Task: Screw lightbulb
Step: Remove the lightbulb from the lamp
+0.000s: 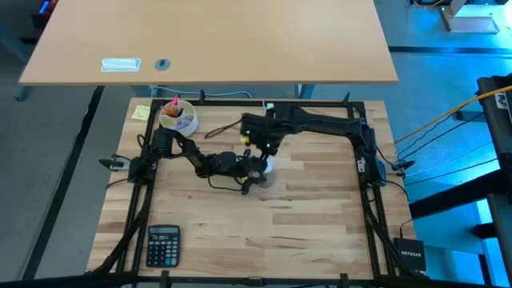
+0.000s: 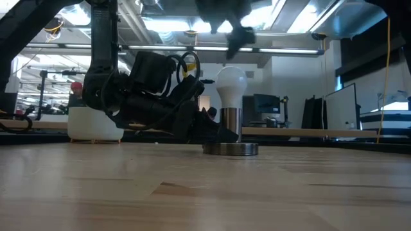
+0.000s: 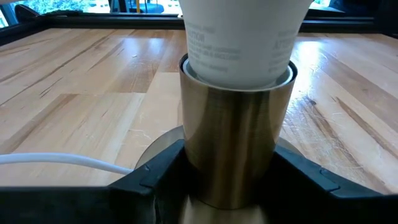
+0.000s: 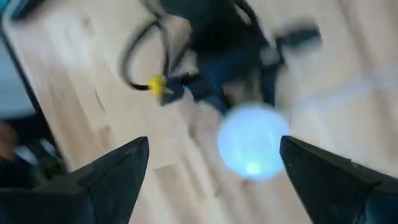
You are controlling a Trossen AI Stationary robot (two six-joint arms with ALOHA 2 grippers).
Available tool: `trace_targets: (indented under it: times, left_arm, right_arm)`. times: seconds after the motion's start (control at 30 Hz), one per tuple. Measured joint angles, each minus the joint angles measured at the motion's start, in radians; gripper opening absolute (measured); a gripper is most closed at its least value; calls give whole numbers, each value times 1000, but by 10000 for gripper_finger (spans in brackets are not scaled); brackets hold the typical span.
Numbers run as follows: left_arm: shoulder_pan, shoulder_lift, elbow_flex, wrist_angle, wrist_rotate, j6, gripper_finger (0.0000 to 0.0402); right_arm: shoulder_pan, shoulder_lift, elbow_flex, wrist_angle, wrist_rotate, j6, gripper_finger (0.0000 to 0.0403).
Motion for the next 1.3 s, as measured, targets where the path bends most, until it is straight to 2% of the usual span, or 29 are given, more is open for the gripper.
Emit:
trace_targets:
  times: [0.1, 0.37, 0.73, 0.93, 1.03, 1.3]
  left_arm:
    - [0, 0, 0, 0, 0, -1, 192]
    - [0, -1, 0, -4, 0, 0, 192]
    - [0, -1, 0, -6, 0, 2, 192]
    - [0, -1, 0, -6, 8, 5, 192]
    - [0, -1, 0, -6, 9, 5, 192]
    - [0, -1, 0, -6, 11, 5, 192]
  right_arm:
    - [-20, 0, -28, -35, -16, 196, 366]
    - [-14, 2, -133, -41, 12, 381, 392]
    - [-10, 0, -260, 120, 21, 472, 391]
    - [-10, 0, -276, 119, 19, 474, 387]
    - [-10, 0, -277, 120, 28, 466, 366]
    - [-10, 0, -276, 121, 42, 429, 258]
